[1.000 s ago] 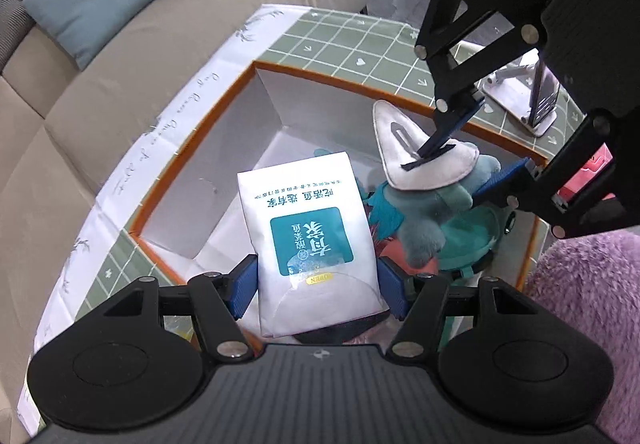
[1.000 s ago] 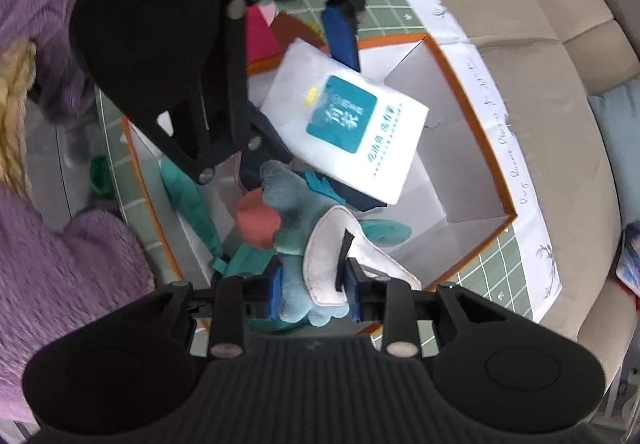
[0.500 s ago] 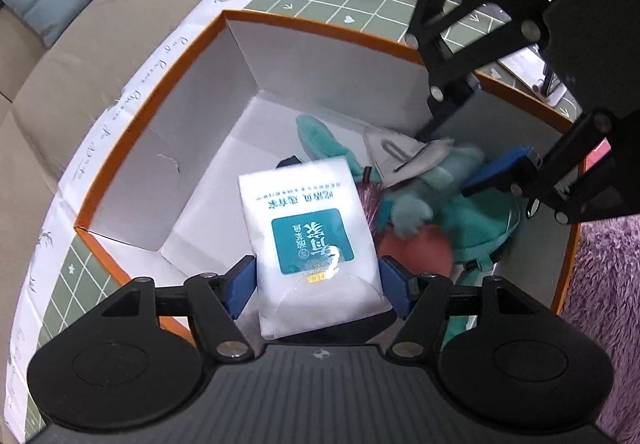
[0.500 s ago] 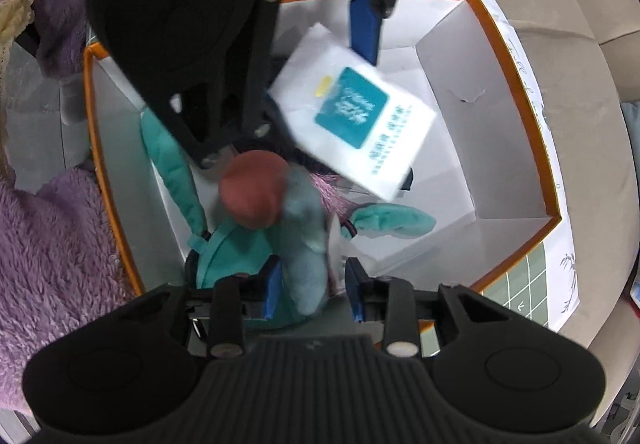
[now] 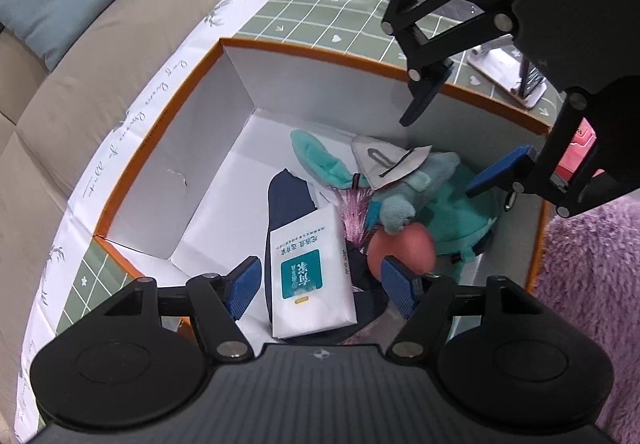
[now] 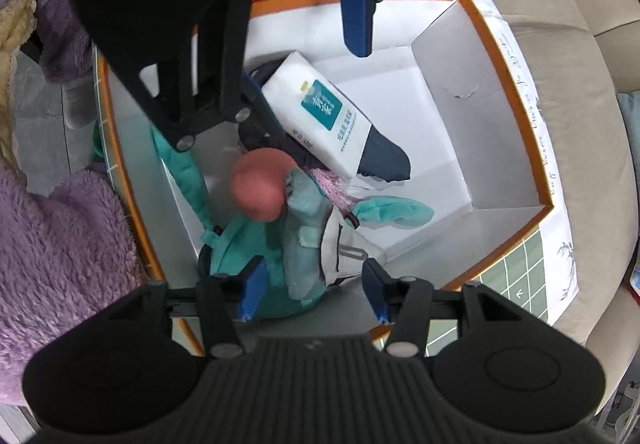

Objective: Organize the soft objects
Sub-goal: 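Lower the packet and slipper into the shoebox and open both grippers, then withdraw both tools from the shoebox back over the mat, then grasp the silver foil balloon with the left gripper while the right gripper grasps the brown leather piece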

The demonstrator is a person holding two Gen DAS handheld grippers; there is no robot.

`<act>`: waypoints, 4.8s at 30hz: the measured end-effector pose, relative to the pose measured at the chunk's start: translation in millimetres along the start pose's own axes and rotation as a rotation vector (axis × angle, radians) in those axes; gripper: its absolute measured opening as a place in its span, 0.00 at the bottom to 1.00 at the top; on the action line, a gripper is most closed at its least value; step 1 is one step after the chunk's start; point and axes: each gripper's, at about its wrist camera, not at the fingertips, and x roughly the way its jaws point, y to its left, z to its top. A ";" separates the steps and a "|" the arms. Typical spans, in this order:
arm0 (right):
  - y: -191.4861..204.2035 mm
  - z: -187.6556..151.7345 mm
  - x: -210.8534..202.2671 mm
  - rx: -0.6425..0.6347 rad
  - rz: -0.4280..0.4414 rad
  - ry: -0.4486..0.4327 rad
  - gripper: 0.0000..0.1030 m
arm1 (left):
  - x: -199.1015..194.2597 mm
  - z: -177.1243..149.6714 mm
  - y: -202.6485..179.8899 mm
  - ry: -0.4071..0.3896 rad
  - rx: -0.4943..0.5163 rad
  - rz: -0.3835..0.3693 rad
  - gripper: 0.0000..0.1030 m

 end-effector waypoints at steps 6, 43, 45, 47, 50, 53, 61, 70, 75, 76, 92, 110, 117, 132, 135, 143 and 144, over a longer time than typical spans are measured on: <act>5.1 2.0 -22.5 0.005 -0.013 -0.013 0.53 | -23.6 -4.8 -4.0 -0.043 -0.004 0.013 0.78; 116.3 87.2 -77.3 0.987 -0.134 -0.380 0.59 | -142.4 -186.4 11.5 -0.270 -0.485 0.229 0.71; 121.9 97.5 -75.7 0.993 -0.130 -0.393 0.59 | -146.3 -200.5 12.5 -0.280 -0.522 0.249 0.71; 127.1 108.3 -73.5 0.985 -0.129 -0.392 0.59 | -149.9 -213.0 13.6 -0.291 -0.557 0.256 0.71; 133.6 122.4 -70.2 0.961 -0.120 -0.393 0.59 | -154.9 -230.9 18.5 -0.300 -0.603 0.263 0.71; 136.9 135.4 -66.9 0.934 -0.118 -0.395 0.59 | -155.1 -244.2 24.0 -0.298 -0.635 0.275 0.71; 131.7 169.5 -55.7 0.883 -0.060 -0.407 0.59 | -149.8 -269.6 44.3 -0.307 -0.690 0.266 0.71; 114.4 206.1 -36.4 0.834 -0.029 -0.390 0.59 | -134.1 -289.4 74.5 -0.288 -0.708 0.257 0.71; 99.7 222.4 -24.1 0.829 -0.017 -0.371 0.59 | -124.8 -291.8 91.2 -0.286 -0.692 0.267 0.71; 97.6 225.4 -22.5 0.821 -0.019 -0.366 0.59 | -122.8 -292.2 95.9 -0.287 -0.693 0.258 0.71; 16.4 250.5 -3.8 0.746 0.048 -0.300 0.59 | -88.2 -286.6 150.5 -0.273 -0.603 0.193 0.77; -72.6 256.0 89.5 0.736 0.117 0.061 0.73 | 13.6 -262.2 202.2 -0.118 -0.441 0.067 0.73; -67.6 273.1 99.2 0.625 0.131 0.103 0.74 | 33.2 -254.7 201.5 -0.091 -0.471 0.077 0.38; -77.4 274.2 159.5 0.767 0.255 0.270 0.72 | 26.1 -257.3 197.6 -0.096 -0.493 0.074 0.03; -69.5 286.3 154.6 0.718 0.235 0.251 0.56 | 21.9 -262.0 197.8 -0.099 -0.507 0.073 0.02; -39.4 315.0 138.2 0.612 0.205 0.194 0.10 | 5.8 -283.4 199.9 -0.097 -0.586 0.097 0.02; -35.6 318.5 136.4 0.614 0.226 0.177 0.09 | 3.5 -287.0 199.5 -0.093 -0.595 0.102 0.02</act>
